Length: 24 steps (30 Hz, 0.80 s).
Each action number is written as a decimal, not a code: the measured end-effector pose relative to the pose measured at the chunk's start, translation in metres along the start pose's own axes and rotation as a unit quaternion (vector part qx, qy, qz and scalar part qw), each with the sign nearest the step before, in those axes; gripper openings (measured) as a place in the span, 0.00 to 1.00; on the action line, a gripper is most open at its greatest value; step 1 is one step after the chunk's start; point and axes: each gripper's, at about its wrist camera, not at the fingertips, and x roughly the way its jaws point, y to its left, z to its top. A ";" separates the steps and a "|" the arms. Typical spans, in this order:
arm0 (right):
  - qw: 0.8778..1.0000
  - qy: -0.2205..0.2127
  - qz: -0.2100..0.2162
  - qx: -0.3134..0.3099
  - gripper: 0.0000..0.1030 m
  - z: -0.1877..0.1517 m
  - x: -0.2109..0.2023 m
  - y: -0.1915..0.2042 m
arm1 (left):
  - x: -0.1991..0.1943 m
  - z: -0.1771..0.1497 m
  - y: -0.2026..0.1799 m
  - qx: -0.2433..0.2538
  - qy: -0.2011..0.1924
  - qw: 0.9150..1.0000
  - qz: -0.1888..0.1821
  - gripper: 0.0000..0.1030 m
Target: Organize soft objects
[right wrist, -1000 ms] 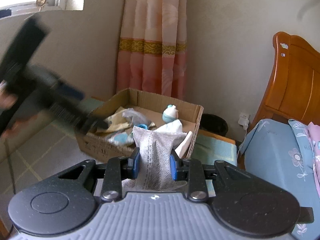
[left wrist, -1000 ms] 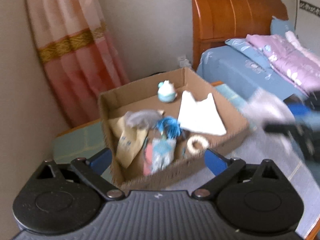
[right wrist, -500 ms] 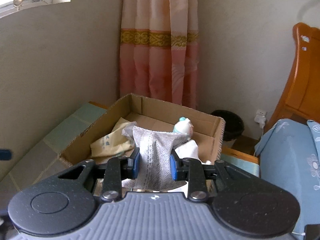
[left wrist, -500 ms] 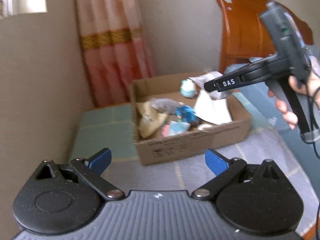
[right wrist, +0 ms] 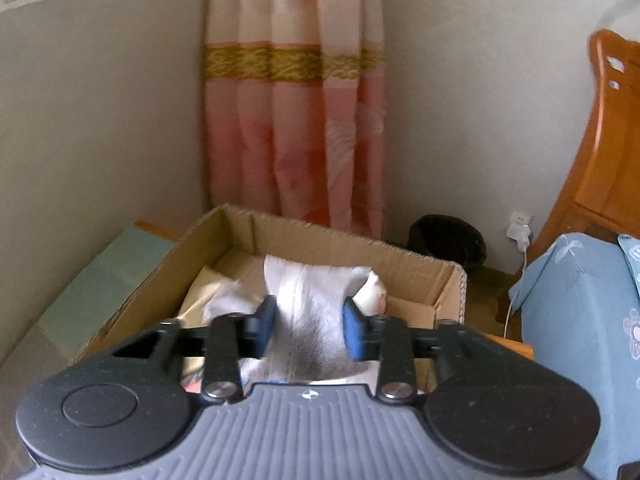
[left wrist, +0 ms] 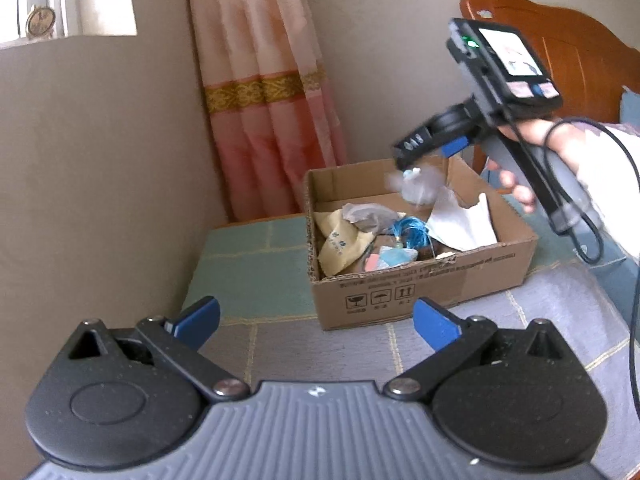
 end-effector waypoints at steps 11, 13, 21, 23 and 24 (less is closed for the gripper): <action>1.000 -0.008 -0.015 -0.003 1.00 0.004 -0.025 0.004 | -0.005 0.003 0.000 -0.017 -0.006 1.000 -0.013 0.99; 1.000 0.007 -0.009 0.002 1.00 0.001 -0.033 0.006 | -0.006 0.004 0.002 -0.025 -0.003 1.000 -0.009 0.99; 0.998 0.062 -0.018 0.014 1.00 -0.018 -0.071 0.017 | -0.017 0.004 0.008 -0.046 0.012 0.999 0.014 0.99; 0.997 0.078 -0.023 0.016 1.00 -0.027 -0.082 0.022 | -0.019 0.003 0.010 -0.054 0.016 0.998 0.021 0.99; 0.996 0.082 -0.031 0.016 1.00 -0.033 -0.089 0.026 | -0.020 0.003 0.011 -0.060 0.019 0.998 0.026 0.99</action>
